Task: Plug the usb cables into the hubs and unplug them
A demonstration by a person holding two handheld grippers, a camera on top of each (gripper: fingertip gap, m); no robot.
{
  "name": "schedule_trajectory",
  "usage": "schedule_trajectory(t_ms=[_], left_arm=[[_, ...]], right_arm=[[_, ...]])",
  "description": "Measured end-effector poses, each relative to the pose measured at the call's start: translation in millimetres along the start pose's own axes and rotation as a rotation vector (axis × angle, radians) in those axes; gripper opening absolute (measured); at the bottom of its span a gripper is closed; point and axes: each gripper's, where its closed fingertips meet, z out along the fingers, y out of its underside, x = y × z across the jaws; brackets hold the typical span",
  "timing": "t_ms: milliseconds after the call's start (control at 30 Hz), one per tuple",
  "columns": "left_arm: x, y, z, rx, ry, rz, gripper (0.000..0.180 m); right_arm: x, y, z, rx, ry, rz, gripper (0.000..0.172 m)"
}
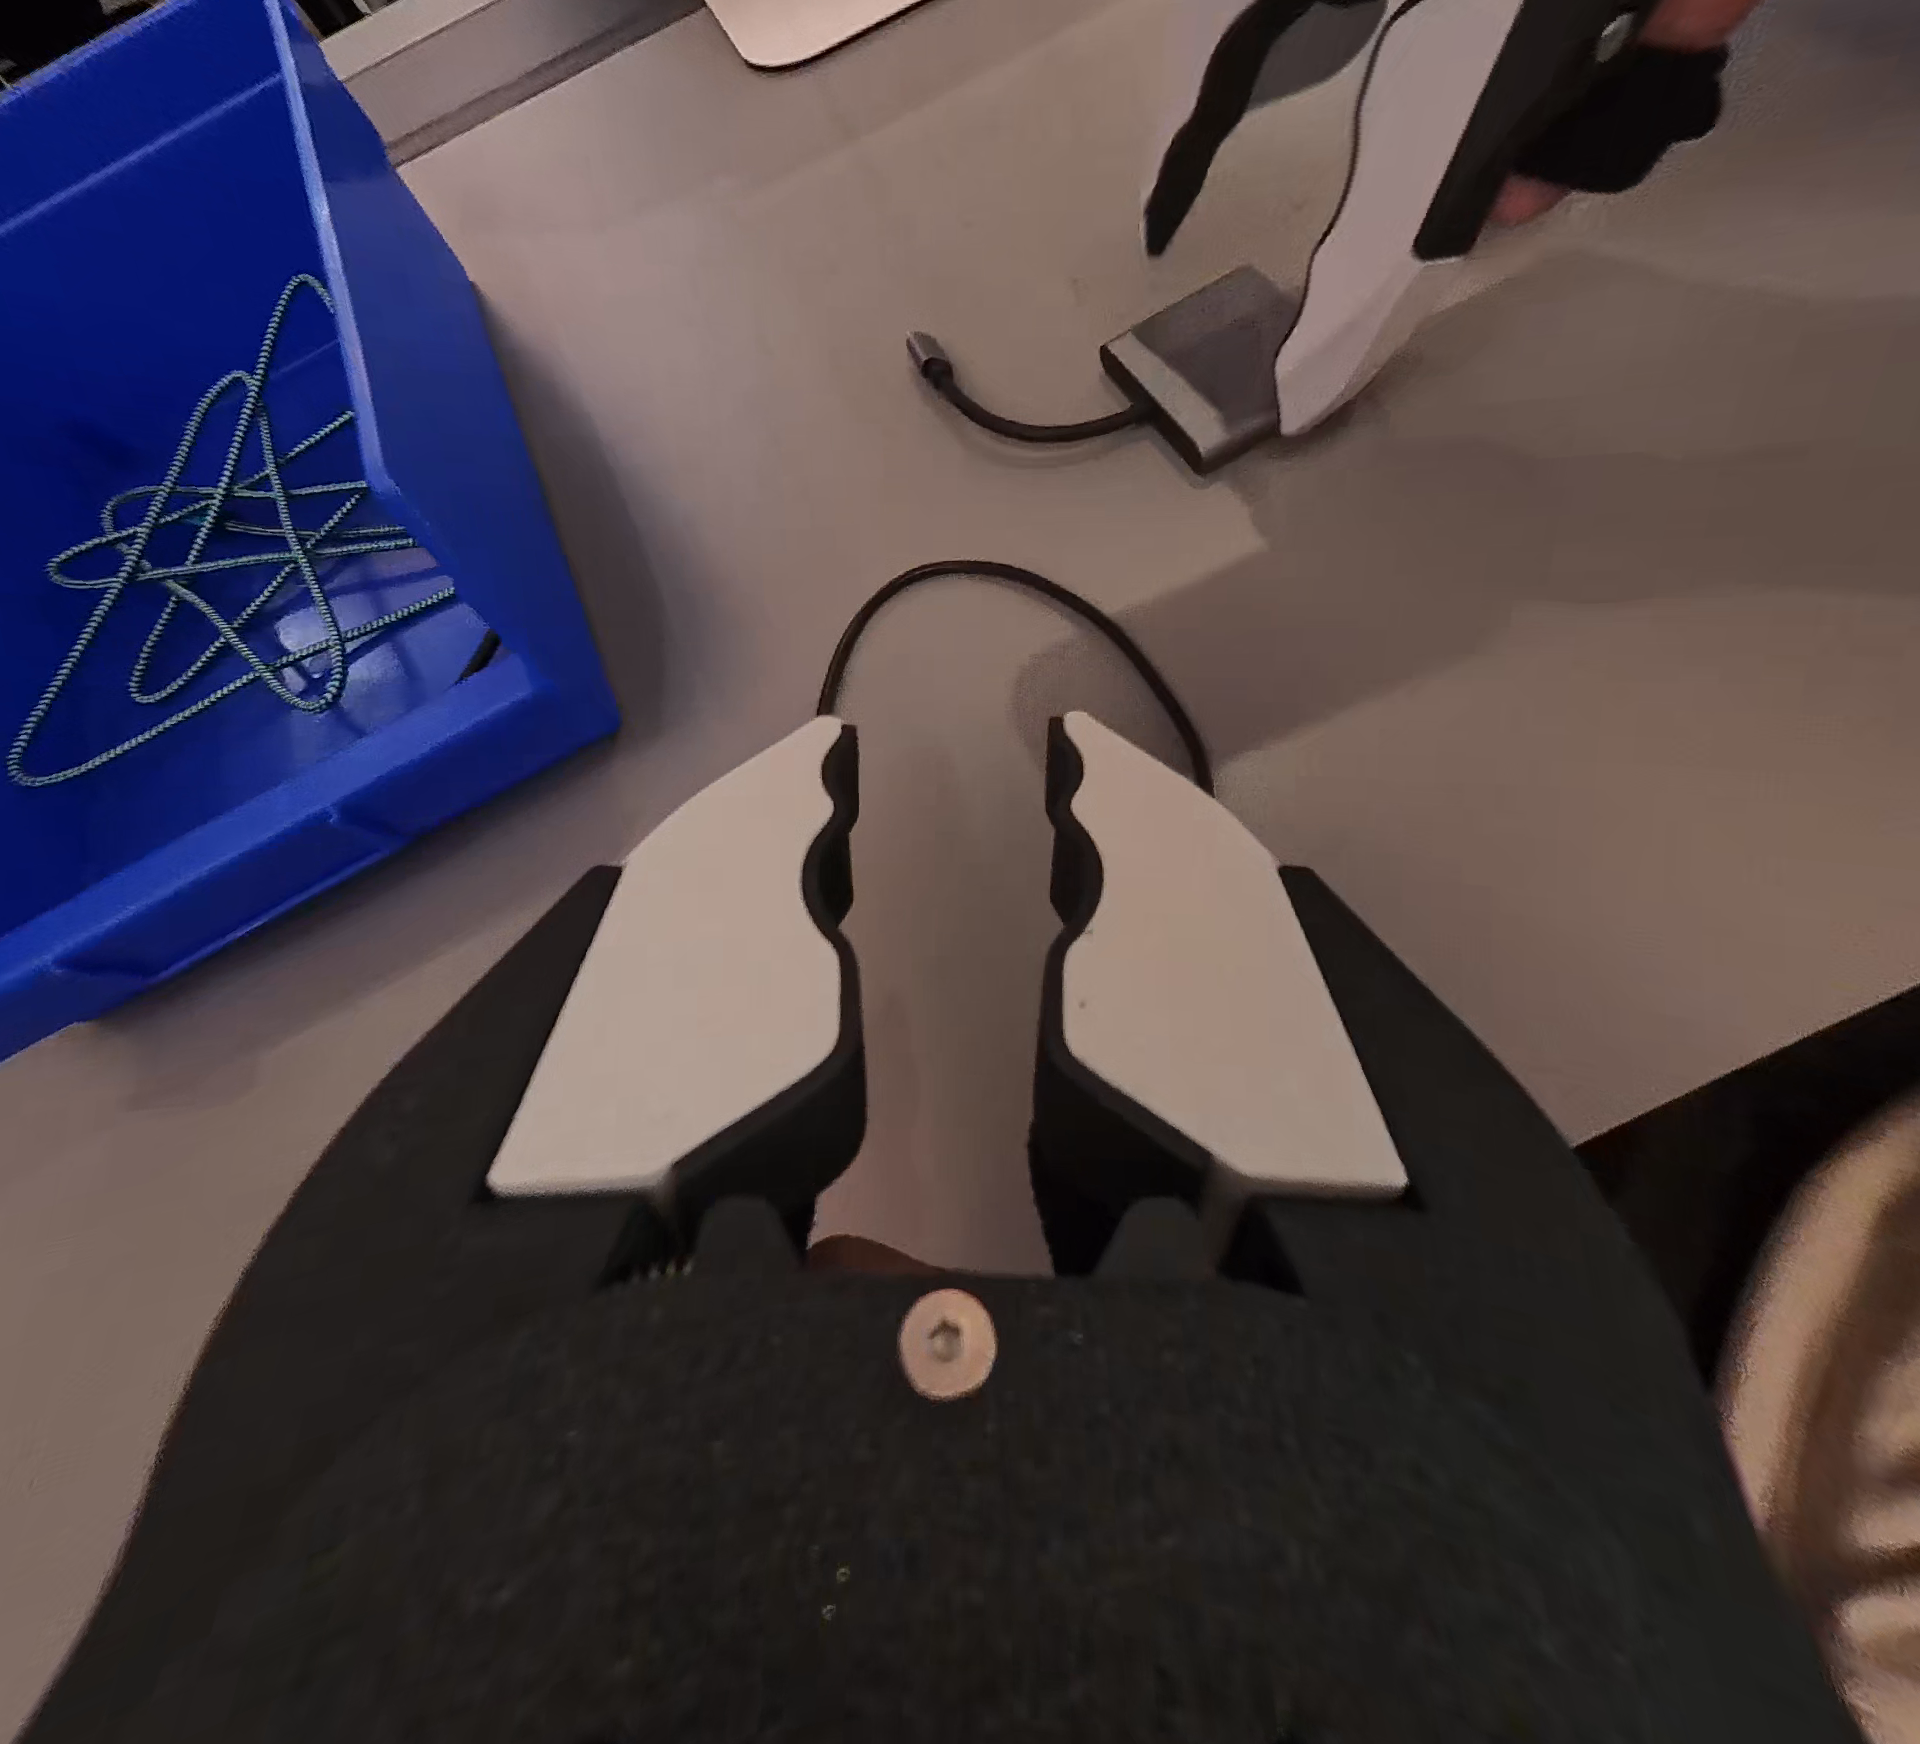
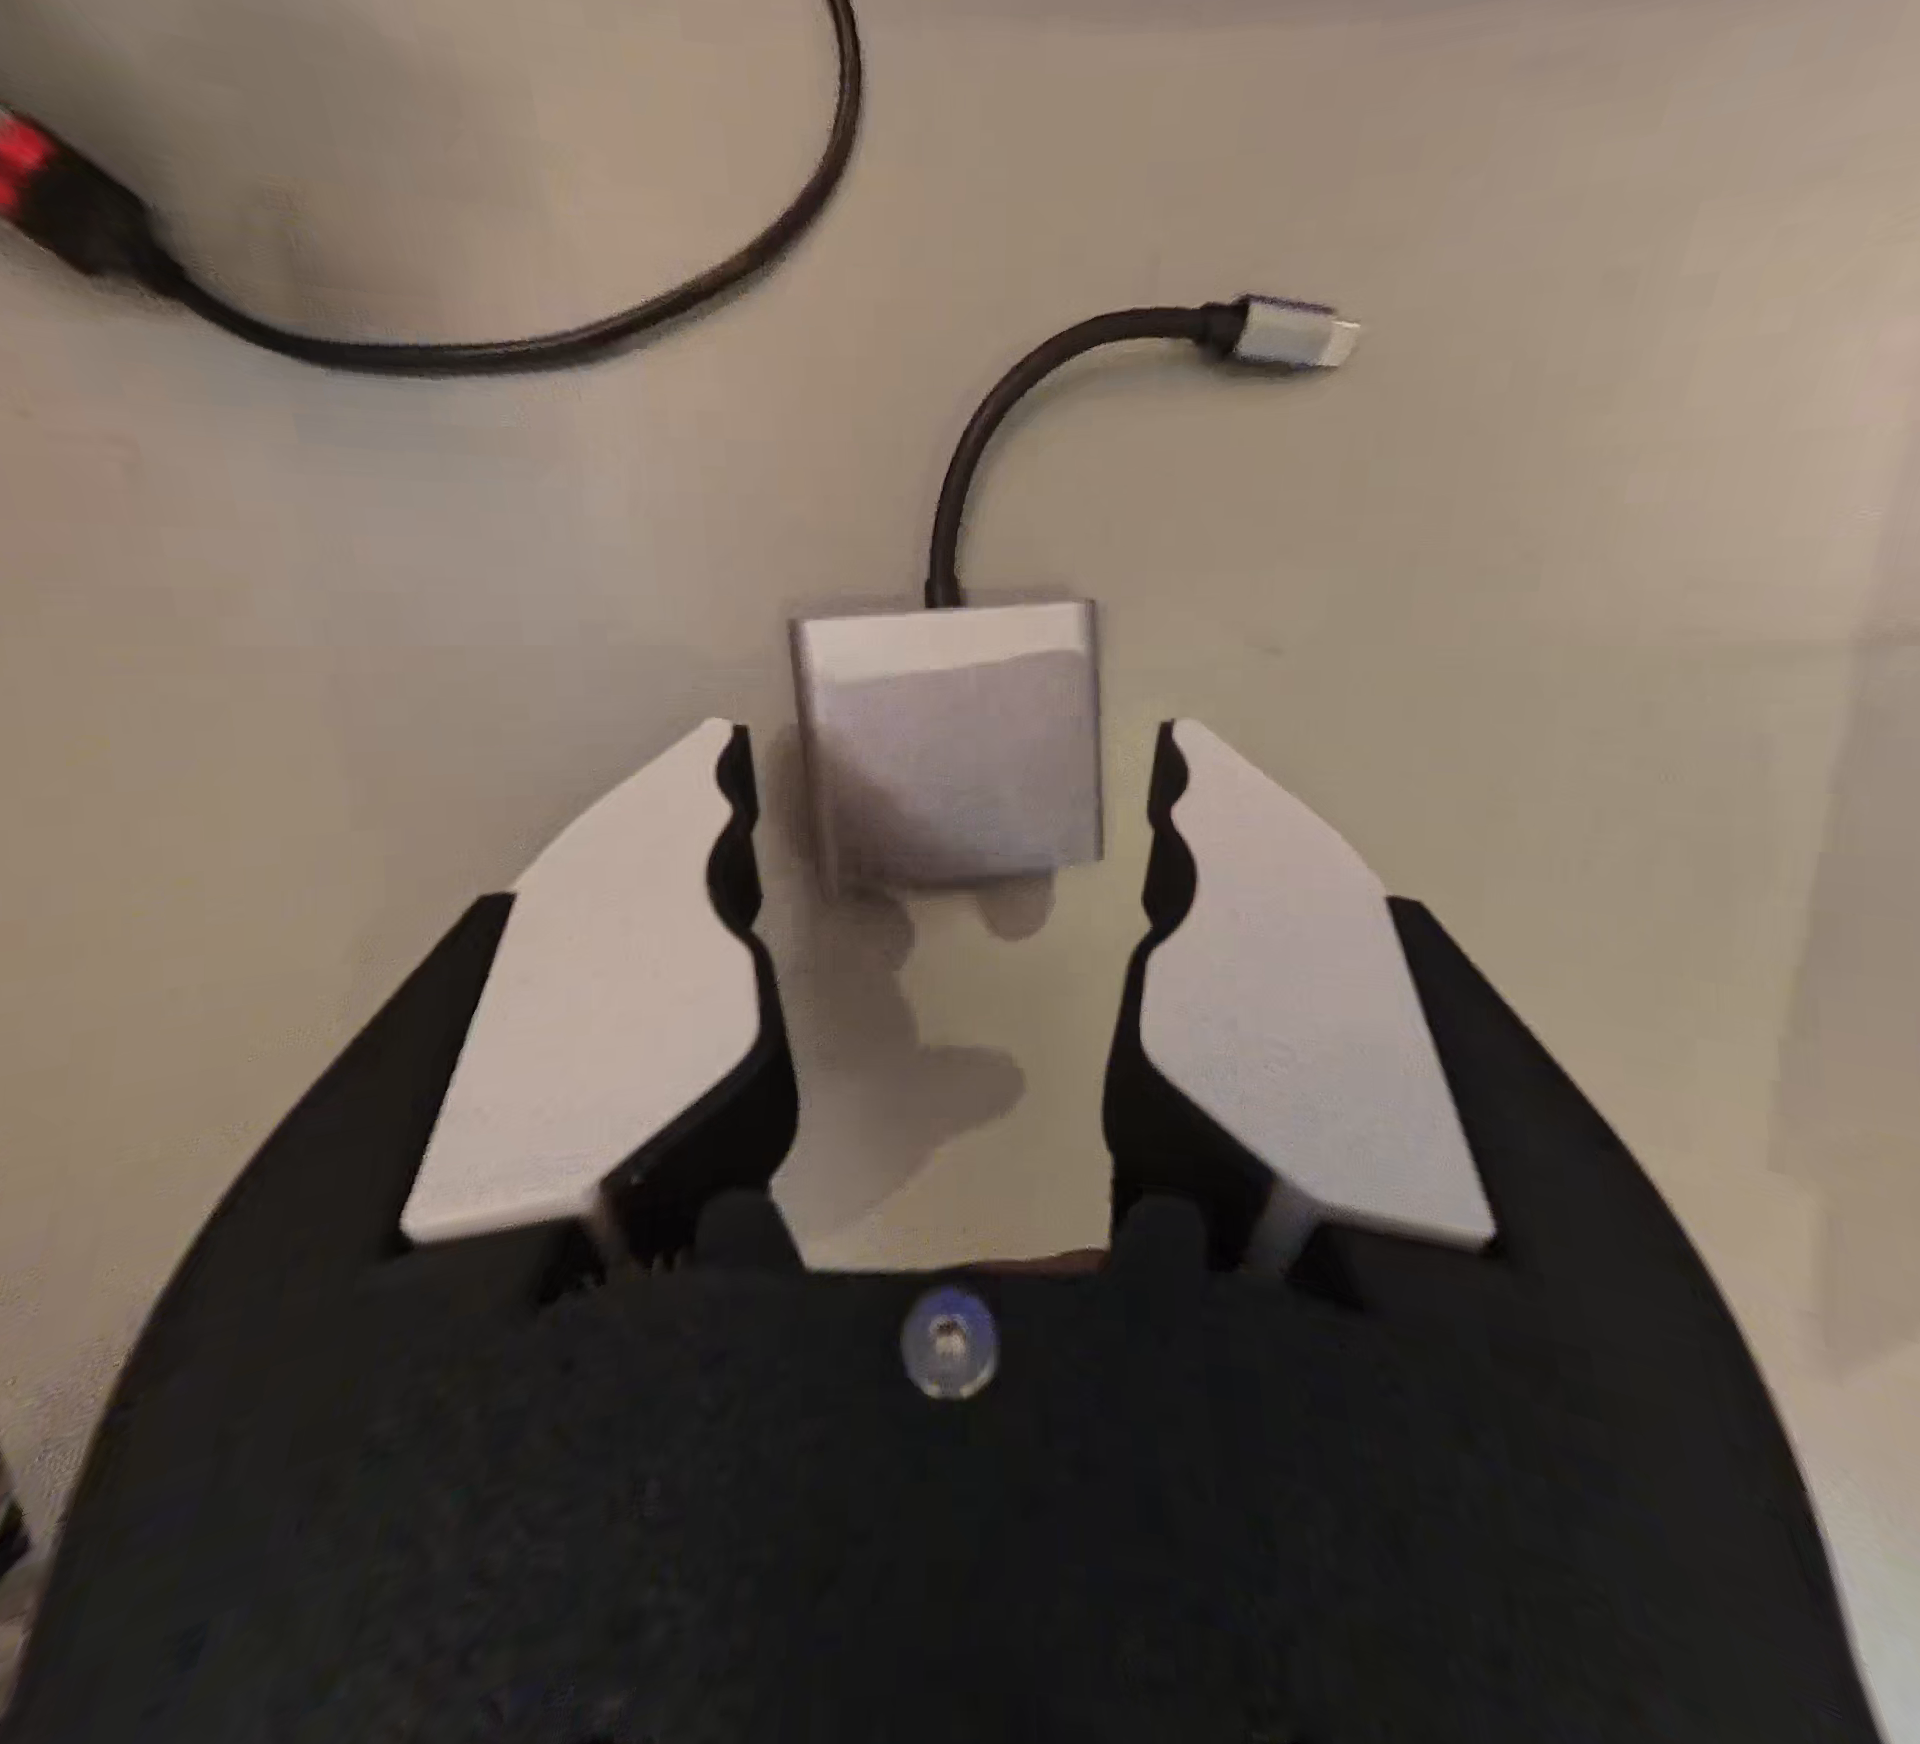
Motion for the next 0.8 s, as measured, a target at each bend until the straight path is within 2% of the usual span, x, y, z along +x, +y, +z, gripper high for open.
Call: schedule_trajectory(t_ms=[167, 233, 400, 467, 567, 800], left_arm=[[4, 5, -1, 0.012, 0.041, -0.030, 0.033], [5, 6, -1, 0.010, 0.051, -0.029, 0.033], [4, -1, -6, 0.039, 0.036, -0.013, 0.032], [4, -5, -6, 0.054, 0.034, -0.013, 0.031], [7, -9, 0, 0.058, 0.044, -0.017, 0.030], [22, -32, 18, 0.083, 0.057, 0.020, 0.031]], right_arm=[[-8, 2, 20, -0.097, -0.091, 0.035, 0.076], [-2, 2, 19, -0.092, -0.082, 0.069, 0.062], [-1, 3, 18, -0.007, -0.044, 0.130, 0.061], [5, 1, 11, 0.091, -0.017, 0.196, 0.061], [12, -8, -14, 0.317, -0.048, 0.371, 0.061], [8, -22, -92, 0.853, -0.282, 0.702, 0.061]])
